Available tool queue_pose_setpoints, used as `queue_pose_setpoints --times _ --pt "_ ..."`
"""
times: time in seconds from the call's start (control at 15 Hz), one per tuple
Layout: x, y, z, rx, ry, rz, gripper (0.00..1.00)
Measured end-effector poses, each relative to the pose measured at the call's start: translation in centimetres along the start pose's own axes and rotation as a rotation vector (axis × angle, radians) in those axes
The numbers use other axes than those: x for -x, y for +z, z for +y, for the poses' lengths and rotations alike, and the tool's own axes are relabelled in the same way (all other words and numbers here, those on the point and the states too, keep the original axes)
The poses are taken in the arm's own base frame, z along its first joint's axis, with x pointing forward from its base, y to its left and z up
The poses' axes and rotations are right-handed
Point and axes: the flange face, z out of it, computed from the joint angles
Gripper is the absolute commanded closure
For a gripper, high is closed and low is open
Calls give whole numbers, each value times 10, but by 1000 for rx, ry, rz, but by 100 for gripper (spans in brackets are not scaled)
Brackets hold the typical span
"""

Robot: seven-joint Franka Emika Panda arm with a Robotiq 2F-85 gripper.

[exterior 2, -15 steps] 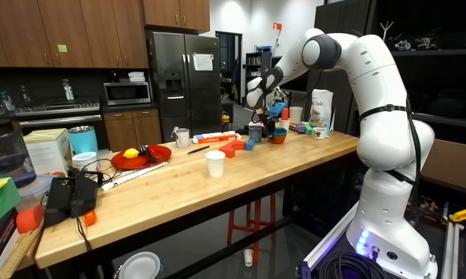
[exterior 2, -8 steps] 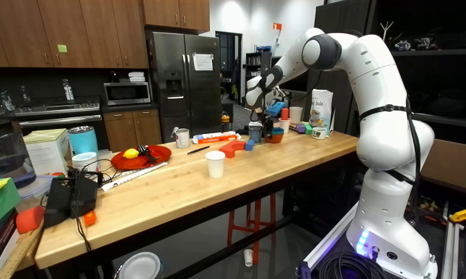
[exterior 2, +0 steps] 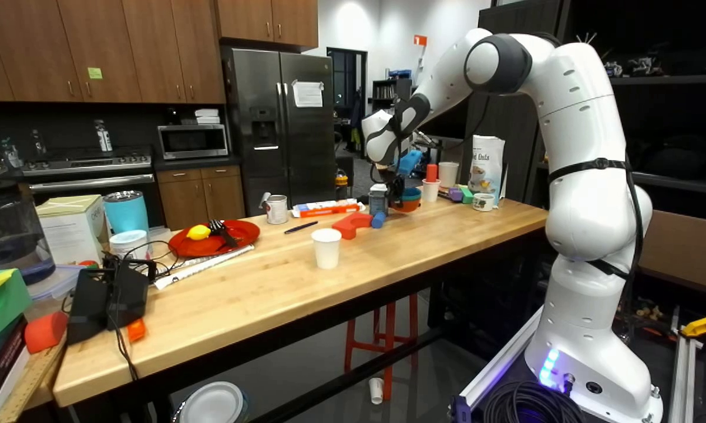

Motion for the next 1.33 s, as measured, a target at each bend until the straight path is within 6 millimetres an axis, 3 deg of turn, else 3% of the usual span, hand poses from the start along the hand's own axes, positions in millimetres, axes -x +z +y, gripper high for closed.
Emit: queue_pose_setpoints --times 0.2,0.4,0.8,1.07,1.13,1.33 --pt "2 -24 -34 48 46 12 97" --pt "6 -34 -73 84 91 11 97" --pt "14 -14 -170 86 128 -24 97" --pt "17 -24 -222 129 158 -6 97" --pt "18 -26 -232 139 168 -1 64" --pt "22 -28 -261 157 207 5 52"
